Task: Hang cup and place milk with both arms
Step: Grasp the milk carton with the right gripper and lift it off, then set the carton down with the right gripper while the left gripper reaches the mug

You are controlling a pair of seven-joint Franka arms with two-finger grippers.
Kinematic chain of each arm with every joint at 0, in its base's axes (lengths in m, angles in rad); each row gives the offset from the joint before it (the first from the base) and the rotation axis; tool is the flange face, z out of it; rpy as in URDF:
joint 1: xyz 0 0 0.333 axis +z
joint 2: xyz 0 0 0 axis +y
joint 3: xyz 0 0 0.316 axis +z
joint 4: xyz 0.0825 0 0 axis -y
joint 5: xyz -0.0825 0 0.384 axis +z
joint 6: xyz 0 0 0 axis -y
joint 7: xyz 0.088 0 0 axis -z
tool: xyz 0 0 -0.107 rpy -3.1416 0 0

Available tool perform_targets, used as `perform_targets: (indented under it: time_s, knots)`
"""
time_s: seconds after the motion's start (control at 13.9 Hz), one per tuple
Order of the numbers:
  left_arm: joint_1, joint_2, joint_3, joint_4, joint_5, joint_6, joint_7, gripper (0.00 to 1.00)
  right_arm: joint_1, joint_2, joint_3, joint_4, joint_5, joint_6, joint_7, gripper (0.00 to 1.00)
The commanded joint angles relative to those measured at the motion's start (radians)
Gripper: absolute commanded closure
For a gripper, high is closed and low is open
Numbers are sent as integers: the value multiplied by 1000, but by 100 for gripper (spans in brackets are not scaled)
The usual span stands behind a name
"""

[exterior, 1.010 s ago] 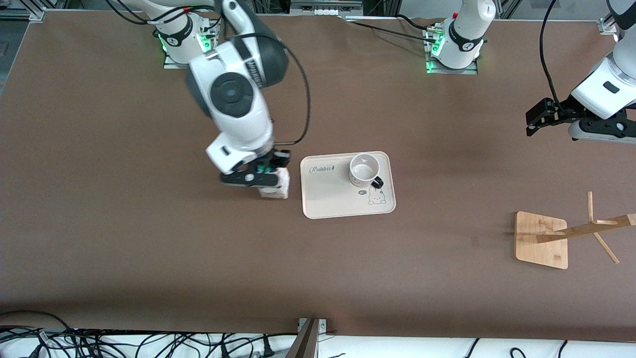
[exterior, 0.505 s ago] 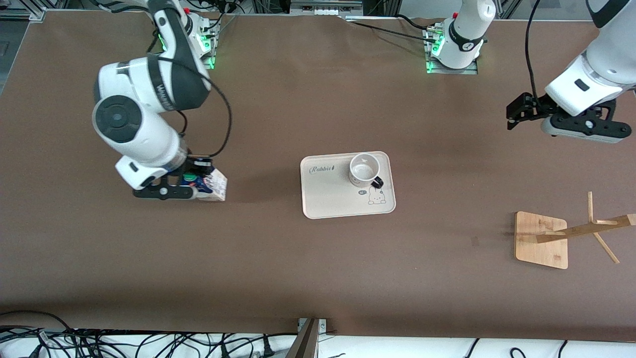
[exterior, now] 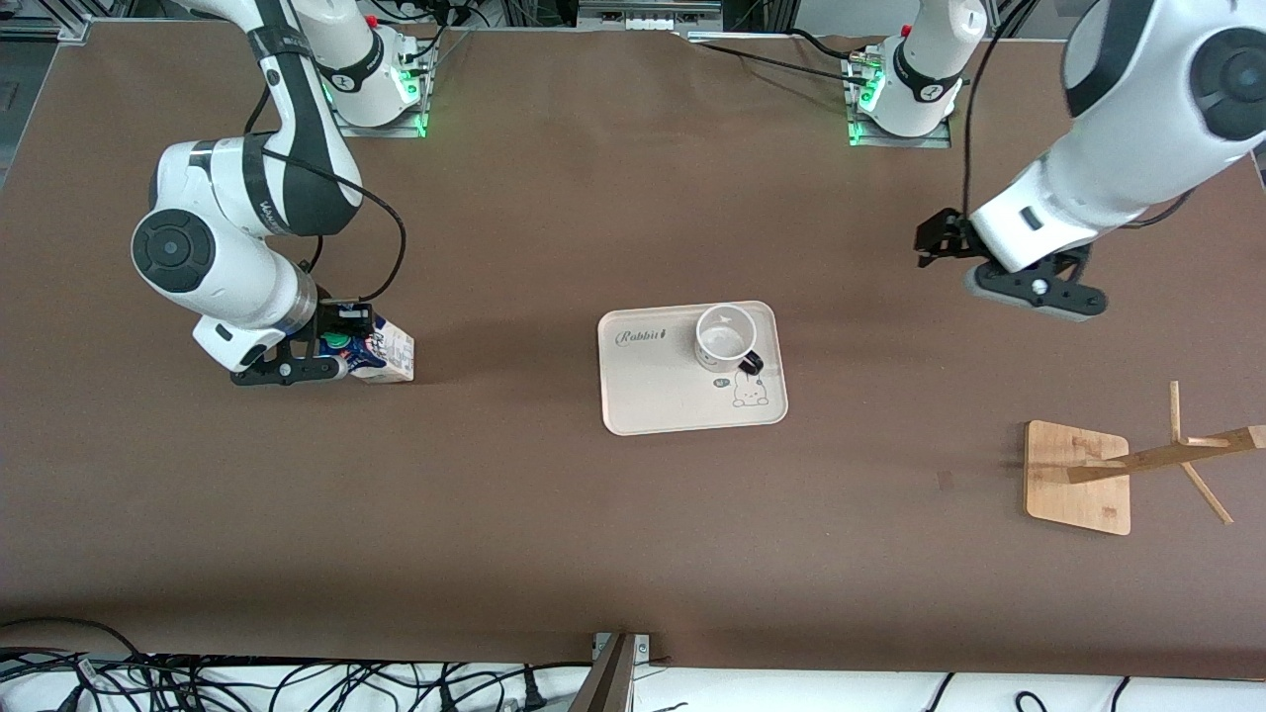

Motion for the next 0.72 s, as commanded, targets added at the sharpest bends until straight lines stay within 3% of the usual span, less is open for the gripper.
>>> perform_targets:
  time_s: [0.0, 0.22, 0.36, 0.5, 0.58, 0.65]
  knots:
    - [-33, 110, -89, 112, 6, 0, -176, 0, -20, -25, -3, -47, 21, 27, -59, 45]
    - [-88, 228, -100, 129, 36, 102, -284, 0, -20, 9, -3, -48, 21, 51, -58, 44]
    - [-125, 248, -97, 120, 36, 115, -287, 0, -22, 23, -3, -50, 23, 67, -55, 39]
    - [-119, 247, -98, 120, 46, 115, -287, 0, -29, 31, -3, -51, 23, 73, -50, 23]
    - [-124, 248, -98, 119, 48, 115, -290, 0, -32, 32, -3, -51, 24, 73, -50, 9]
    - [-130, 250, -98, 117, 48, 118, -308, 0, -37, 32, -3, -50, 24, 73, -48, 0]
